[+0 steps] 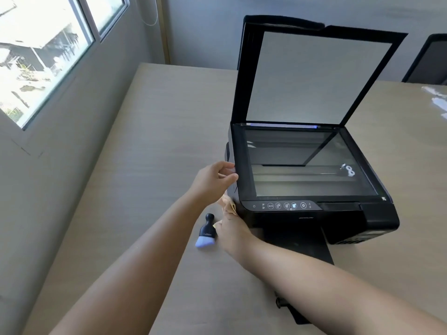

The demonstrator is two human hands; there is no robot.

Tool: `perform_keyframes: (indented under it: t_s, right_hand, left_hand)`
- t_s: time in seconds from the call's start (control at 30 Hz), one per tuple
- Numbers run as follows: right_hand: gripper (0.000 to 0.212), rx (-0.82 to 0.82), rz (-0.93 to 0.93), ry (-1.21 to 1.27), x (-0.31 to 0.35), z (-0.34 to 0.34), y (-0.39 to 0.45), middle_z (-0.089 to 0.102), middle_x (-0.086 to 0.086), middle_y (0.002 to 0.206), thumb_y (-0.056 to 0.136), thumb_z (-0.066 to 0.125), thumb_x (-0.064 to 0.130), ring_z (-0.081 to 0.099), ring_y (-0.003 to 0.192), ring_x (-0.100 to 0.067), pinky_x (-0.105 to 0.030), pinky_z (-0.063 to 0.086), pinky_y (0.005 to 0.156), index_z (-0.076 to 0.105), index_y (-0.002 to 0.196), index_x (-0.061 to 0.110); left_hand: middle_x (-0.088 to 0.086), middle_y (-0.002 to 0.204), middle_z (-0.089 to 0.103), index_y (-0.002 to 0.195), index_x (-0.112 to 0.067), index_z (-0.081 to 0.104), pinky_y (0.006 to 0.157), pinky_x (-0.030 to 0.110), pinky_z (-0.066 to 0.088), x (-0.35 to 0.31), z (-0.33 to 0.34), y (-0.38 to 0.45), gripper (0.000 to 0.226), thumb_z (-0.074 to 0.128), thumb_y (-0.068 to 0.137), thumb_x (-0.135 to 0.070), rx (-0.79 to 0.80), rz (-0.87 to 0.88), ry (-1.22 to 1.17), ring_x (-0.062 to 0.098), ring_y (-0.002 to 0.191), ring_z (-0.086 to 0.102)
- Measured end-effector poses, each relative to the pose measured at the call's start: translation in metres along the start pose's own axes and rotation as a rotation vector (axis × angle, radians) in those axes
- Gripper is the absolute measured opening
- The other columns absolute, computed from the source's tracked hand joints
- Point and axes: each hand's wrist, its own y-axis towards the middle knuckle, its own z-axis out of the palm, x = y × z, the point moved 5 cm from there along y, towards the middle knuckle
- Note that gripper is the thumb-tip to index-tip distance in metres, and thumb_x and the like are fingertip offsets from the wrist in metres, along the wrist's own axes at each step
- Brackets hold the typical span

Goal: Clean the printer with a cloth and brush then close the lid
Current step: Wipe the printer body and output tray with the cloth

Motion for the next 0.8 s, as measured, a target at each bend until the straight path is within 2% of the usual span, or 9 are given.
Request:
perform_keyframes:
  t_s: [0.1, 0.17, 0.2, 0.27, 0.33, 0.4, 0.6, 0.73, 0.8]
  right_hand:
    - [0.044, -0.070, 0.026, 0.001, -0.003, 0.003, -0.014, 0.050, -0.012, 0.139, 0.094, 0.043, 0.027, 0.022, 0.137, -0.049, -0.081, -0.014, 0.087, 0.049, 0.137, 0.018]
    - [0.043, -0.209, 0.204, 0.118, -0.018, 0.001, -0.031, 0.046, -0.017, 0.143, 0.093, 0.039, 0.020, 0.019, 0.141, -0.046, -0.065, -0.028, 0.094, 0.051, 0.134, 0.015]
    - [0.046, -0.328, 0.318, 0.251, -0.030, -0.002, -0.043, 0.045, -0.019, 0.145, 0.090, 0.033, 0.016, 0.018, 0.145, -0.040, -0.053, -0.028, 0.101, 0.054, 0.131, 0.014]
    - [0.048, -0.639, 0.489, 0.549, -0.053, -0.003, -0.066, 0.052, -0.014, 0.141, 0.083, 0.029, 0.014, 0.030, 0.143, -0.027, -0.039, -0.006, 0.114, 0.060, 0.120, 0.012]
    - [0.032, -0.904, 0.512, 0.777, -0.066, 0.004, -0.078, 0.059, -0.011, 0.134, 0.084, 0.044, 0.010, 0.044, 0.134, -0.028, -0.042, 0.023, 0.115, 0.059, 0.113, 0.009]
    - [0.028, -1.015, 0.537, 0.947, -0.071, 0.012, -0.082, 0.060, -0.013, 0.132, 0.081, 0.060, 0.004, 0.052, 0.127, -0.033, -0.048, 0.041, 0.106, 0.058, 0.109, 0.006]
    - [0.038, -0.982, 0.690, 1.161, -0.058, 0.022, -0.093, 0.064, -0.012, 0.127, 0.079, 0.071, 0.008, 0.058, 0.121, -0.030, -0.048, 0.045, 0.101, 0.057, 0.114, 0.005]
    - [0.040, -0.834, 0.672, 1.200, -0.089, 0.014, -0.076, 0.069, -0.017, 0.114, 0.086, 0.048, 0.022, 0.064, 0.111, -0.034, -0.048, 0.054, 0.085, 0.059, 0.118, 0.000]
    - [0.046, -0.660, 0.638, 1.347, -0.116, 0.009, -0.063, 0.062, -0.016, 0.126, 0.090, 0.034, 0.033, 0.057, 0.118, -0.036, -0.046, 0.050, 0.086, 0.051, 0.124, 0.007]
  left_hand:
    - [-0.010, 0.112, 0.065, 0.127, -0.025, 0.057, 0.066, 0.018, 0.053, 0.009, 0.005, 0.001, 0.035, 0.059, 0.094, -0.034, 0.039, -0.016, 0.000, 0.004, 0.090, 0.062]
    - [-0.010, 0.123, 0.058, 0.128, -0.028, 0.056, 0.078, 0.025, 0.057, 0.012, 0.005, 0.003, 0.036, 0.059, 0.093, -0.037, 0.053, -0.013, -0.004, 0.009, 0.103, 0.061]
    - [-0.009, 0.128, 0.054, 0.127, -0.029, 0.055, 0.085, 0.032, 0.057, 0.012, 0.005, 0.006, 0.036, 0.059, 0.093, -0.038, 0.052, -0.017, -0.019, 0.012, 0.108, 0.060]
    - [-0.004, 0.130, 0.052, 0.125, -0.028, 0.057, 0.087, 0.032, 0.054, 0.012, 0.002, 0.009, 0.031, 0.055, 0.095, -0.037, 0.011, -0.021, -0.067, 0.014, 0.107, 0.060]
    - [-0.003, 0.128, 0.054, 0.124, -0.026, 0.058, 0.084, 0.022, 0.047, 0.009, -0.001, 0.012, 0.030, 0.049, 0.098, -0.036, -0.049, -0.029, -0.081, 0.011, 0.105, 0.057]
    - [-0.004, 0.127, 0.057, 0.125, -0.026, 0.059, 0.089, 0.026, 0.044, 0.005, 0.002, 0.015, 0.030, 0.045, 0.099, -0.035, -0.072, -0.025, -0.113, 0.012, 0.110, 0.054]
    - [-0.005, 0.124, 0.063, 0.128, -0.024, 0.059, 0.095, 0.033, 0.049, 0.014, 0.017, 0.018, 0.032, 0.045, 0.100, -0.027, -0.081, -0.067, -0.321, 0.011, 0.107, 0.063]
    - [-0.002, 0.116, 0.066, 0.123, -0.016, 0.059, 0.079, 0.033, 0.055, 0.018, 0.013, 0.021, 0.028, 0.040, 0.103, -0.022, -0.097, -0.196, -0.670, 0.020, 0.098, 0.067]
    - [0.001, 0.108, 0.068, 0.119, -0.014, 0.059, 0.074, 0.028, 0.054, 0.018, 0.008, 0.022, 0.026, 0.039, 0.104, -0.022, -0.142, -0.207, -0.727, 0.020, 0.095, 0.066]
